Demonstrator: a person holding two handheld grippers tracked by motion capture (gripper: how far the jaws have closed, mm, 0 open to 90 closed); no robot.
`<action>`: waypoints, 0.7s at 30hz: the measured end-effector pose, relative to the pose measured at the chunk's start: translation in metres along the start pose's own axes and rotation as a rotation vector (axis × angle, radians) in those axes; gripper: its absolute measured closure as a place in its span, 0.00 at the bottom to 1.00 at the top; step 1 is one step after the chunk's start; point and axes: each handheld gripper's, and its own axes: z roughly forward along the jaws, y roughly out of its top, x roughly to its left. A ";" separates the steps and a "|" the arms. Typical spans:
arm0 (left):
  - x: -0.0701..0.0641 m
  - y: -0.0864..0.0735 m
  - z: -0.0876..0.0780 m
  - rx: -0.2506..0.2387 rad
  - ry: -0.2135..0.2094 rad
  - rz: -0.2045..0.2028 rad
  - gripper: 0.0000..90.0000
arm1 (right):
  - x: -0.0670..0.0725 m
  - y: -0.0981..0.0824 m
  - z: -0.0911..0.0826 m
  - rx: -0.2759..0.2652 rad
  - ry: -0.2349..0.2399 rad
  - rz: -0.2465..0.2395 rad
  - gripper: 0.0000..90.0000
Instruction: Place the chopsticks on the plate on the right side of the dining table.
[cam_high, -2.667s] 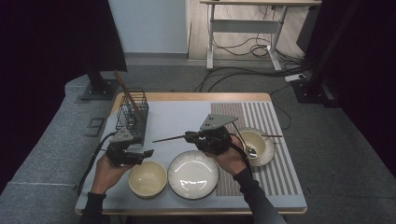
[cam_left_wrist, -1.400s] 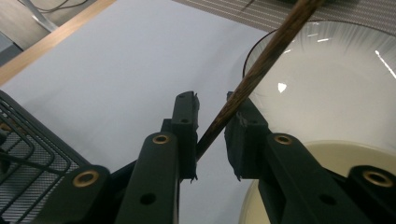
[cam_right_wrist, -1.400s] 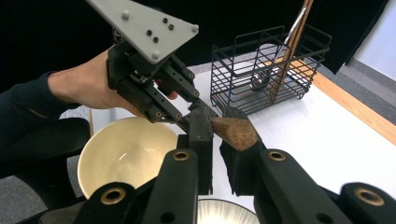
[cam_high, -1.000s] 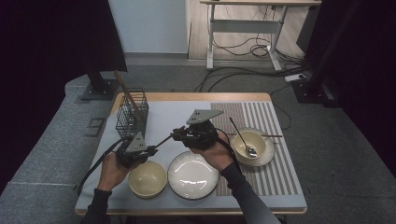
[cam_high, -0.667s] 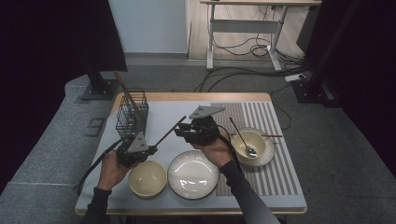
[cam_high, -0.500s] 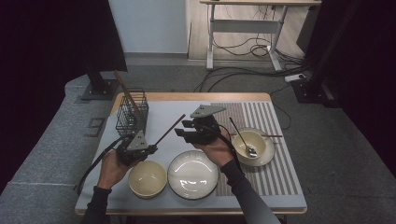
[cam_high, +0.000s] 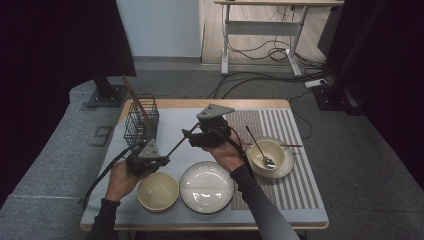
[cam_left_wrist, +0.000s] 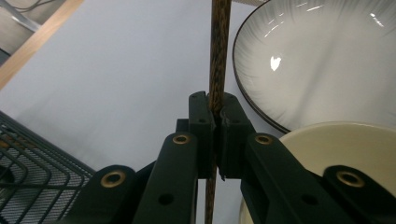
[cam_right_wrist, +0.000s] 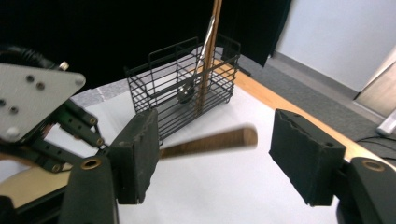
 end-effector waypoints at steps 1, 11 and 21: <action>0.000 0.000 0.000 -0.005 -0.003 -0.003 0.95 | 0.000 0.000 0.000 0.000 0.000 0.000 0.35; 0.006 -0.004 -0.006 -0.045 -0.020 -0.014 0.95 | -0.005 0.004 0.008 0.021 -0.071 -0.028 0.34; 0.010 -0.008 -0.014 -0.117 -0.073 -0.037 0.95 | -0.023 -0.011 0.011 0.065 -0.117 -0.015 0.33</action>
